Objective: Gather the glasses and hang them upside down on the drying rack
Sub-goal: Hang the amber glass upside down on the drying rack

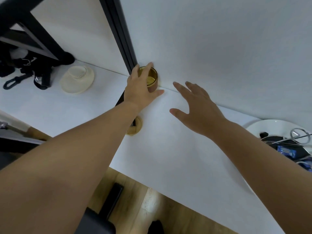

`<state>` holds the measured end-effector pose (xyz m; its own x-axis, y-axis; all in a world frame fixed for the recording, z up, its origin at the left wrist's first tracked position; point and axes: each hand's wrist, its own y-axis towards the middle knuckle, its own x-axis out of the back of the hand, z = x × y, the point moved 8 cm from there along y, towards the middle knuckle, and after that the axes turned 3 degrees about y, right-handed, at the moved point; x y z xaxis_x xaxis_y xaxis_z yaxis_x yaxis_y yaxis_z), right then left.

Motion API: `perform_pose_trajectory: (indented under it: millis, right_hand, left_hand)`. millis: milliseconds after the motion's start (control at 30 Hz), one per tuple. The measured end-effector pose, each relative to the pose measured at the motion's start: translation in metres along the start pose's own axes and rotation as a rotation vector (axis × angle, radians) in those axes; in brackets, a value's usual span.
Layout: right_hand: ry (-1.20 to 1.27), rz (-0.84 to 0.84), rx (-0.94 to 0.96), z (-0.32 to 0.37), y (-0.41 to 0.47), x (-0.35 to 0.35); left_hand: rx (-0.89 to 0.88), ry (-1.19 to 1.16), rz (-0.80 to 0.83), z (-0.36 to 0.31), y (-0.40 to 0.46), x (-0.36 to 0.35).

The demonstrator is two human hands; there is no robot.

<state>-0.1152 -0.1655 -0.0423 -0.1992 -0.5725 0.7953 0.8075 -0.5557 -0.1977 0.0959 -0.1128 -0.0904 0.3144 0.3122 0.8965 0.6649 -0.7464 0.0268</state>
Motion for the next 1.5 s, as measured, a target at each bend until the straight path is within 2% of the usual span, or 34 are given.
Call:
perform_pose_trajectory:
  millis: [167,400,633,1000,1233,1500]
  right_hand:
    - [0.005,-0.001,-0.005,0.001,0.001,0.002]
    - [0.075,-0.025,-0.074,-0.016,-0.007,0.003]
    - [0.376,-0.120,-0.145,-0.022,-0.023,0.017]
    - [1.126,-0.248,-0.323,-0.025,-0.089,0.073]
    - [1.615,-0.215,-0.238,-0.033,-0.180,0.105]
    - [1.709,-0.370,-0.184,-0.086,-0.297,0.142]
  left_hand:
    - [0.044,-0.144,-0.126,0.002,0.008,-0.002]
    - [0.030,-0.172,-0.136,-0.001,0.003,0.005]
    - [-0.036,-0.304,-0.153,-0.028,-0.020,0.037]
    - [-0.221,-0.713,-0.274,-0.170,-0.104,0.111]
    - [-0.277,-0.887,-0.203,-0.262,-0.202,0.121]
    - [-0.310,-0.966,-0.033,-0.342,-0.297,0.086]
